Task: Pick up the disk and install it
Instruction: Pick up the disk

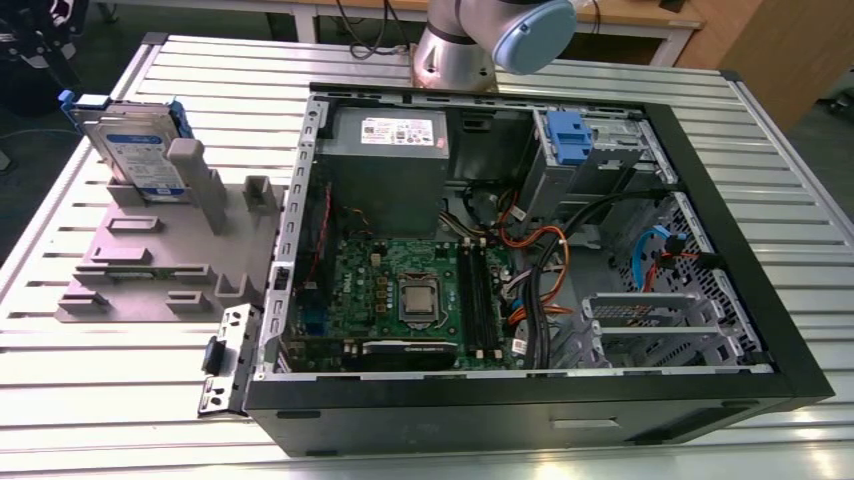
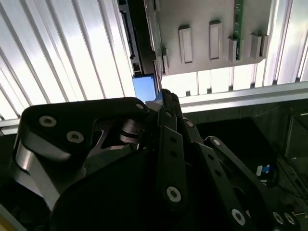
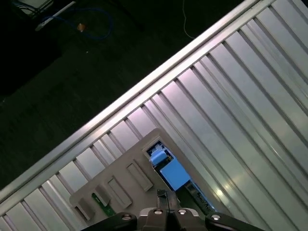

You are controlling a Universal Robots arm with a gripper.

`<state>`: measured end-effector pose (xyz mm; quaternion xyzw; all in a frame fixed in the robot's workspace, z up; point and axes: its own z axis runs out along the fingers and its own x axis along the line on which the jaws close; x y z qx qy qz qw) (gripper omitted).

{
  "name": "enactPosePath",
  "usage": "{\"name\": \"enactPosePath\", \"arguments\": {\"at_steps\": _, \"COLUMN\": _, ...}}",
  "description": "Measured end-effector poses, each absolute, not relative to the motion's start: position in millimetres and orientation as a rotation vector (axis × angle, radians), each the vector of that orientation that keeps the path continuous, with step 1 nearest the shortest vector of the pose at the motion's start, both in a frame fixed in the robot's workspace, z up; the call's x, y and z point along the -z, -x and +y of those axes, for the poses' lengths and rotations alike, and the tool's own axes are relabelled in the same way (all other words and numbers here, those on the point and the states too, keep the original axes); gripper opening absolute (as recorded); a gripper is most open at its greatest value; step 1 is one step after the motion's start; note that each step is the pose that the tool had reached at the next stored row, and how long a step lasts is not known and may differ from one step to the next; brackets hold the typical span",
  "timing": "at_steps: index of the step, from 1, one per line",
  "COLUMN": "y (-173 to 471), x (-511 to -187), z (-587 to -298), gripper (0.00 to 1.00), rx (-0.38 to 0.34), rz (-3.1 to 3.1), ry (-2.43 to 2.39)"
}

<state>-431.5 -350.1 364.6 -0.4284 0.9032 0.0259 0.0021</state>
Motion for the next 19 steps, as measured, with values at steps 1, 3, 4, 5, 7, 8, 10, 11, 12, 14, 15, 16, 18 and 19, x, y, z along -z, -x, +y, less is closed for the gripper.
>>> {"name": "enactPosePath", "arguments": {"at_steps": 1, "y": 431.4, "x": -364.6, "z": -349.6, "gripper": 0.11, "rx": -0.080, "rz": 2.832, "ry": 1.345}}
{"name": "enactPosePath", "arguments": {"at_steps": 3, "y": 431.5, "x": -364.4, "z": -345.7, "gripper": 0.11, "rx": -0.079, "rz": 2.831, "ry": 1.345}}
{"name": "enactPosePath", "arguments": {"at_steps": 4, "y": 431.5, "x": -364.2, "z": -344.2, "gripper": 0.11, "rx": -0.079, "rz": 2.830, "ry": 1.347}}
{"name": "enactPosePath", "arguments": {"at_steps": 5, "y": 431.5, "x": -364.0, "z": -344.2, "gripper": 0.11, "rx": -0.079, "rz": 2.822, "ry": 1.363}}
{"name": "enactPosePath", "arguments": {"at_steps": 7, "y": 431.5, "x": -363.6, "z": -344.2, "gripper": 0.11, "rx": -0.080, "rz": 2.799, "ry": 1.413}}
{"name": "enactPosePath", "arguments": {"at_steps": 8, "y": 431.5, "x": -363.4, "z": -344.2, "gripper": 0.11, "rx": -0.080, "rz": 2.786, "ry": 1.438}}
{"name": "enactPosePath", "arguments": {"at_steps": 10, "y": 431.5, "x": -363.0, "z": -344.2, "gripper": 0.11, "rx": -0.080, "rz": 2.761, "ry": 1.488}}
{"name": "enactPosePath", "arguments": {"at_steps": 11, "y": 431.5, "x": -362.9, "z": -344.2, "gripper": 0.11, "rx": -0.080, "rz": 2.754, "ry": 1.502}}
{"name": "enactPosePath", "arguments": {"at_steps": 12, "y": 431.5, "x": -362.6, "z": -344.2, "gripper": 0.11, "rx": -0.080, "rz": 2.745, "ry": 1.519}}
{"name": "enactPosePath", "arguments": {"at_steps": 14, "y": 431.5, "x": -362.2, "z": -344.2, "gripper": 0.11, "rx": -0.080, "rz": 2.723, "ry": 1.560}}
{"name": "enactPosePath", "arguments": {"at_steps": 15, "y": 431.5, "x": -362.1, "z": -344.2, "gripper": 0.11, "rx": -0.080, "rz": 2.710, "ry": 1.582}}
{"name": "enactPosePath", "arguments": {"at_steps": 16, "y": 431.5, "x": -361.9, "z": -344.2, "gripper": 0.11, "rx": -0.080, "rz": 2.697, "ry": 1.605}}
{"name": "enactPosePath", "arguments": {"at_steps": 18, "y": 431.5, "x": -361.5, "z": -344.2, "gripper": 0.11, "rx": -0.080, "rz": 2.671, "ry": 1.649}}
{"name": "enactPosePath", "arguments": {"at_steps": 19, "y": 431.5, "x": -361.2, "z": -344.2, "gripper": 0.11, "rx": -0.080, "rz": 2.658, "ry": 1.672}}
